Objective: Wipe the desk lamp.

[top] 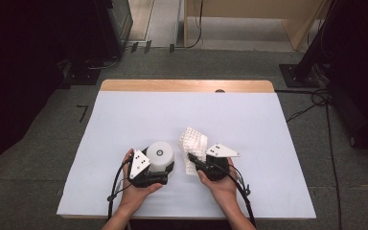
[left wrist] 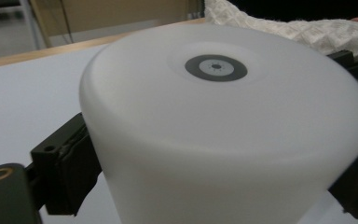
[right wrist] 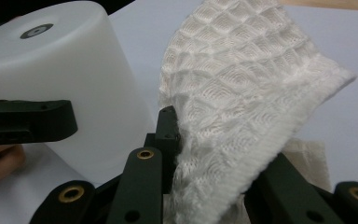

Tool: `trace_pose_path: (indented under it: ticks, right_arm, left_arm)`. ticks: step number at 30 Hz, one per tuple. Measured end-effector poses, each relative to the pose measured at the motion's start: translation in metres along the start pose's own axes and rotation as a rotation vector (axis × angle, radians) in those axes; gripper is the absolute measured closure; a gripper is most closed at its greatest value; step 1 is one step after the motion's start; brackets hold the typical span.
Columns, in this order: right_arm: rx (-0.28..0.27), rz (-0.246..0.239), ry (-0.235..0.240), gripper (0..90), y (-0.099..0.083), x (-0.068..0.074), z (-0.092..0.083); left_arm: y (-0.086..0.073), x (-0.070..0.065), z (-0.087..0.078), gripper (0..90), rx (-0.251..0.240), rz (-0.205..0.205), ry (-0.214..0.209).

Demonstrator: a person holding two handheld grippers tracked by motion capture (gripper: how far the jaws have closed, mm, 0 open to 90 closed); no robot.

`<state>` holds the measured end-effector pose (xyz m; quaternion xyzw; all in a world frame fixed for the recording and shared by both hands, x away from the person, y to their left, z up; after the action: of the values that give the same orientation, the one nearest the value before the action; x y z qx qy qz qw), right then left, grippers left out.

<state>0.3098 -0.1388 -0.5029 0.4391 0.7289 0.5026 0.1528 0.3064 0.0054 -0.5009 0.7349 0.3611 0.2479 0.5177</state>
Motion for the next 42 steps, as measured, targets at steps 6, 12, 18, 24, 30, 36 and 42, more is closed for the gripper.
trace_pose_path:
  ticks: [6,12,18,24,30,36,42]
  right_arm:
    - [0.007,0.004,-0.003,73.5,-0.002,-0.001,0.002]
    - [0.019,-0.015,0.011,73.5,-0.005,0.005,0.006]
    - [0.047,-0.022,0.026,73.4,-0.012,0.011,0.011]
    - [0.047,-0.039,0.053,73.4,-0.013,0.024,0.014]
    - [0.011,-0.038,0.055,73.5,-0.002,0.027,0.007]
    - [-0.067,-0.042,0.066,73.6,0.021,0.027,-0.013]
    - [-0.045,-0.052,0.068,73.6,0.016,0.027,-0.008]
  left_arm:
    - [-0.005,-0.005,0.006,4.1,0.068,-0.034,0.132]
    - [-0.005,-0.001,0.006,8.6,0.078,-0.023,0.089]
    - [0.017,0.012,-0.010,8.7,-0.039,-0.093,-0.050]
    - [0.017,0.006,-0.011,8.7,-0.039,-0.081,-0.126]
    - [0.008,-0.011,-0.002,8.7,0.020,-0.016,-0.157]
    - [0.001,-0.024,0.003,8.7,0.051,0.034,-0.173]
    - [0.011,-0.018,-0.004,8.7,0.011,0.021,-0.174]
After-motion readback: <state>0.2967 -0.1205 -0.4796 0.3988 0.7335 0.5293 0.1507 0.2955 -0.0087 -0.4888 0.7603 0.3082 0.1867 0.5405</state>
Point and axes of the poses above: each handheld gripper's, and its own axes: z roughly forward along the jaws, y roughly out of its top, x roughly to its left, the point moved 9 cm from there along z, roughly forward along the jaws, and after that the axes turned 1 degree about -x, right-handed, at the moved point
